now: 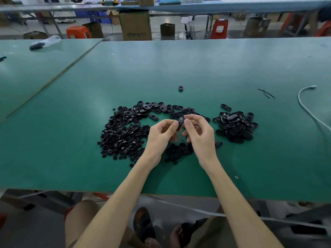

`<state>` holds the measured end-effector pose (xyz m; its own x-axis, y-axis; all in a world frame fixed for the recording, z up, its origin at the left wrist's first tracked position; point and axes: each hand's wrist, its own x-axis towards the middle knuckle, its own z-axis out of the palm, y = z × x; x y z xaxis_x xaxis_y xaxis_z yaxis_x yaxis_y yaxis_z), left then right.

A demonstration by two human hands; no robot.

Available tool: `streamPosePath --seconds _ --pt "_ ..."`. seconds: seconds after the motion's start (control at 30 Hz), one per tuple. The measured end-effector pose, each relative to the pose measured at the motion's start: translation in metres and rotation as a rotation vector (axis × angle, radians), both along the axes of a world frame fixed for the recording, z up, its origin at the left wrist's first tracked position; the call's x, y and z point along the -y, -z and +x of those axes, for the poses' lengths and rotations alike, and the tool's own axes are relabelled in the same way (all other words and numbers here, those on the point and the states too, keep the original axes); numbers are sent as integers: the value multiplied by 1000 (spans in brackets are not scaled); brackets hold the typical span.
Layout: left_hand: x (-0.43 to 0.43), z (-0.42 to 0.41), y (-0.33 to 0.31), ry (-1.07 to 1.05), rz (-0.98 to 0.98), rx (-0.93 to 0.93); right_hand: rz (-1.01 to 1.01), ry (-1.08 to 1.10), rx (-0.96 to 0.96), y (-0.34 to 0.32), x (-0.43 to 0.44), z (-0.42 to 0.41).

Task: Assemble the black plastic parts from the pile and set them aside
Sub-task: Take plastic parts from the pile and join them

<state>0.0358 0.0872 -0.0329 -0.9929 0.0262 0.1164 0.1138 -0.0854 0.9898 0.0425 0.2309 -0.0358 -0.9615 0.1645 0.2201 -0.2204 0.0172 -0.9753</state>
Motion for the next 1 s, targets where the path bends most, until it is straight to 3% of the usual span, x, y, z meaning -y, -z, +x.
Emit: streamPosePath --seconds 1.0 --pt "1 -3 3 -39 48 15 -2 -52 10 -5 1 2"
